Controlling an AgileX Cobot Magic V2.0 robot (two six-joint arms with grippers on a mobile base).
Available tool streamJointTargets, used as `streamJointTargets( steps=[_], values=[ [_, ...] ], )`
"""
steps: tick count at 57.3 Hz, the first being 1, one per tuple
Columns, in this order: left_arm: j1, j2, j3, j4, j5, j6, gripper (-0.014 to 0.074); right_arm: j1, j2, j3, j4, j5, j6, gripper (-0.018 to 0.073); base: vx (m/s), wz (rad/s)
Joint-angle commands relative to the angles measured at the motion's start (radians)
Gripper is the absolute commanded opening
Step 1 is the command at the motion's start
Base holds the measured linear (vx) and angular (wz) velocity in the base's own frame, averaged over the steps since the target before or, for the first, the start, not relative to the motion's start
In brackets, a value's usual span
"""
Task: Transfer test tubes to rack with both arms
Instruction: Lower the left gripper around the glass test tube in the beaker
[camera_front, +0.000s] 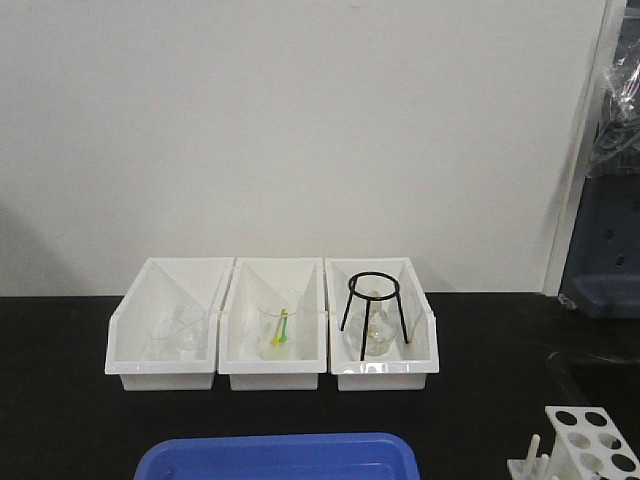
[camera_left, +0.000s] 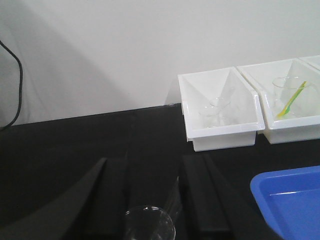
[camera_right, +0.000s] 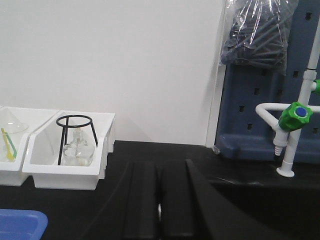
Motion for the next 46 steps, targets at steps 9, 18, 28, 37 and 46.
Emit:
streamJointTargets(
  steps=[9, 18, 28, 37, 46],
  values=[
    [-0.001, 0.013, -0.035, -0.001, -0.045, -0.004, 0.0495, 0.001, 0.015, -0.035, -0.006, -0.08, 0.003, 0.0321, 0.0, 0.0],
    [-0.001, 0.035, -0.035, -0.001, 0.04, 0.049, 0.0495, 0.001, 0.015, -0.035, -0.006, -0.08, 0.003, 0.0387, 0.0, 0.0],
    [-0.021, 0.097, -0.035, -0.006, 0.051, 0.264, 0.0495, 0.001, 0.015, -0.035, -0.006, -0.079, 0.003, 0.039, 0.0, 0.0],
    [-0.048, 0.197, -0.035, -0.126, -0.005, 0.307, 0.0495, 0.001, 0.015, -0.035, -0.006, -0.079, 0.001, 0.039, 0.0, 0.0],
    [-0.062, 0.317, -0.035, -0.131, -0.075, 0.34, 0.0501, 0.001, 0.015, -0.035, -0.006, -0.079, 0.001, 0.039, 0.0, 0.0]
  ],
)
